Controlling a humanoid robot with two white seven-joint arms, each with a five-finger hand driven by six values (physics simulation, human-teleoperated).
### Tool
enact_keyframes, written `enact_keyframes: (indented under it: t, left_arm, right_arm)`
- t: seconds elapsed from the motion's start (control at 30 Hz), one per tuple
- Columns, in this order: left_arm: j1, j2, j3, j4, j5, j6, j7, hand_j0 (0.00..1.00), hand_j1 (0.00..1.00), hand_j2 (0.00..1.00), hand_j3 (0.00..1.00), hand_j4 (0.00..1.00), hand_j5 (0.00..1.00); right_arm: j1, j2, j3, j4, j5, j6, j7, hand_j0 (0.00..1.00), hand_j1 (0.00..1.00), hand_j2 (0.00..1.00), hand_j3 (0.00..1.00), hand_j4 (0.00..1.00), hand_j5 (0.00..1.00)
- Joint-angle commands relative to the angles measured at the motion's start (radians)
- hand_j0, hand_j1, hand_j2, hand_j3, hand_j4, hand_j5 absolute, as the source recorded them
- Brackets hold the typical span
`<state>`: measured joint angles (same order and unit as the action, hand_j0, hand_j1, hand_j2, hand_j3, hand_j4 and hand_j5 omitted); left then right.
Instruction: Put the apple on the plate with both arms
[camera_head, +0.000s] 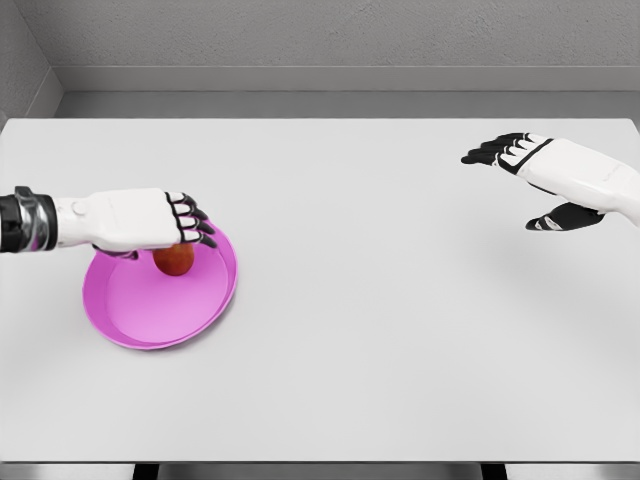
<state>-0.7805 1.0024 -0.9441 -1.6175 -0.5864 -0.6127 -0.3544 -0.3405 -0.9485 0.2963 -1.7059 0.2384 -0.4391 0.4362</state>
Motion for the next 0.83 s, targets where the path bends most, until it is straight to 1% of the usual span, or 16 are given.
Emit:
enact_keyframes:
  t: [0.0,0.07,0.1,0.13,0.17,0.2,0.27,0.43,0.8]
  left_arm:
    - [0.004,0.021,0.051,0.028,0.115,0.002,0.002,1.0,1.0,1.0,1.0,1.0,1.0]
    - [0.05,0.047,0.123,0.044,0.155,0.002,0.002,1.0,1.0,1.0,1.0,1.0,1.0]
    - [0.055,0.053,0.13,0.053,0.184,0.002,0.002,1.0,1.0,1.0,1.0,1.0,1.0]
    - [0.055,0.056,0.137,0.085,0.218,0.002,0.003,1.0,1.0,1.0,1.0,1.0,1.0]
    - [0.056,0.056,0.149,0.11,0.235,0.002,0.003,1.0,1.0,1.0,1.0,1.0,1.0]
    - [0.055,0.056,0.165,0.153,0.264,0.002,0.003,1.0,1.0,1.0,1.0,1.0,1.0]
    - [0.056,0.058,0.169,0.196,0.313,0.002,0.003,1.0,1.0,1.0,1.0,1.0,1.0]
    - [0.069,0.056,0.168,0.217,0.31,0.002,0.0,1.0,1.0,1.0,1.0,1.0,1.0]
    - [0.07,0.053,0.166,0.217,0.306,0.002,0.0,1.0,1.0,1.0,1.0,1.0,1.0]
  right_arm:
    - [0.0,-0.001,0.0,-0.001,-0.005,0.002,-0.001,1.0,1.0,1.0,1.0,1.0,1.0]
    - [0.0,-0.001,0.0,0.0,-0.005,0.002,-0.001,1.0,1.0,1.0,1.0,1.0,1.0]
    - [0.0,-0.001,0.0,-0.001,-0.005,0.0,-0.001,1.0,1.0,1.0,1.0,1.0,1.0]
    - [0.0,-0.001,0.0,-0.001,-0.005,0.0,-0.001,1.0,1.0,1.0,1.0,1.0,1.0]
    - [0.0,-0.001,0.0,0.0,-0.005,0.0,-0.001,1.0,1.0,1.0,1.0,1.0,1.0]
    - [0.0,-0.001,0.0,-0.001,-0.005,0.0,-0.001,1.0,1.0,1.0,1.0,1.0,1.0]
    - [0.0,0.0,0.0,-0.001,-0.005,0.0,-0.001,1.0,1.0,1.0,1.0,1.0,1.0]
    - [0.0,-0.001,0.0,-0.001,-0.005,0.0,-0.001,1.0,1.0,1.0,1.0,1.0,1.0]
    - [0.0,0.0,0.0,-0.001,-0.005,0.0,-0.001,1.0,1.0,1.0,1.0,1.0,1.0]
